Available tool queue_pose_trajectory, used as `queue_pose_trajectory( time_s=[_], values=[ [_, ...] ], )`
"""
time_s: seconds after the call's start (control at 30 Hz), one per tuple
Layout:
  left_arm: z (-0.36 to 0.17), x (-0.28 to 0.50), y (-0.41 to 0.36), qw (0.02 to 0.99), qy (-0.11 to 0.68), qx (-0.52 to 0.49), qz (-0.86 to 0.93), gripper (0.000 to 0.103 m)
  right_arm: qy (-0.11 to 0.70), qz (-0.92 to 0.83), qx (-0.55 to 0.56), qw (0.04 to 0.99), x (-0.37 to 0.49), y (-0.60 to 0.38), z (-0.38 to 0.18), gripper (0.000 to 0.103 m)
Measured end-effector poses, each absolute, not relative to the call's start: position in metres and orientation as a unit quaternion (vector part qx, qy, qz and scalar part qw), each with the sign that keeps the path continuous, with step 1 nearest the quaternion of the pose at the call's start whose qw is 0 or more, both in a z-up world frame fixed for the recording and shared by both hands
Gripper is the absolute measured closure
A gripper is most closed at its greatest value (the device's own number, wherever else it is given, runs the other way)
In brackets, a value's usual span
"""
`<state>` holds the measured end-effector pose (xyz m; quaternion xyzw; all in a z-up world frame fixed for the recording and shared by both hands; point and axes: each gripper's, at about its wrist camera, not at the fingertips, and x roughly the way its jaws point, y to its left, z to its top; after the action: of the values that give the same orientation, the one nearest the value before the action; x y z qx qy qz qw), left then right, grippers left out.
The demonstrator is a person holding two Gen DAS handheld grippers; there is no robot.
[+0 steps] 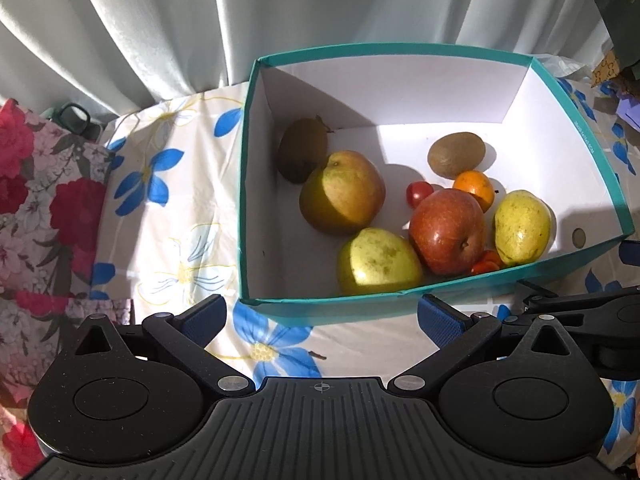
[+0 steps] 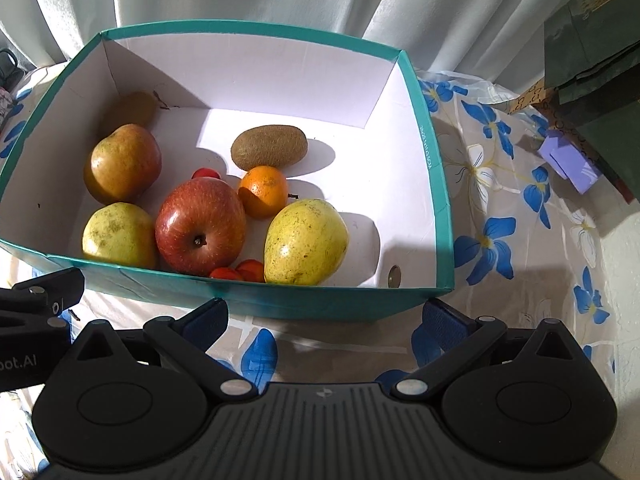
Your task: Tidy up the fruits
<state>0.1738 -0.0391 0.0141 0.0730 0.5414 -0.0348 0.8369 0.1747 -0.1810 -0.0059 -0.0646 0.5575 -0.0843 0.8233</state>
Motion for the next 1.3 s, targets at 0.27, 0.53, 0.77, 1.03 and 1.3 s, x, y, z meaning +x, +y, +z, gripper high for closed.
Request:
queue_pose_trajectory(
  time_s=[0.27,0.53,0.77,1.03,1.3],
  values=[
    [0.0131,0.1752,-0.0394,0.835,0.544,0.073,-0.037,0.0,0.562,-0.084,-0.066,0.82,0.1769,-0.1832,-0.0067,0.0],
    [0.0138,0.1747,-0.0397,0.835,0.544,0.071,-0.036,0.0,0.562,-0.084,-0.066,0.82,0.1768,-0.1832,-0.0068,0.0],
    [0.0147,0.1734,-0.0401,0.837,0.542,0.072,-0.034,0.0,0.562,-0.084,-0.065,0.821,0.1767,-0.1835,-0.0075,0.0],
    [0.0151,0.1731,-0.0402,0.837,0.541,0.073,-0.034,0.0,0.562,-0.083,-0.065,0.821,0.1765,-0.1834,-0.0073,0.0],
    [0.0152,0.1732,-0.0403,0.837,0.541,0.073,-0.035,0.0,0.561,-0.084,-0.064,0.821,0.1763,-0.1829,-0.0067,0.0]
  ],
)
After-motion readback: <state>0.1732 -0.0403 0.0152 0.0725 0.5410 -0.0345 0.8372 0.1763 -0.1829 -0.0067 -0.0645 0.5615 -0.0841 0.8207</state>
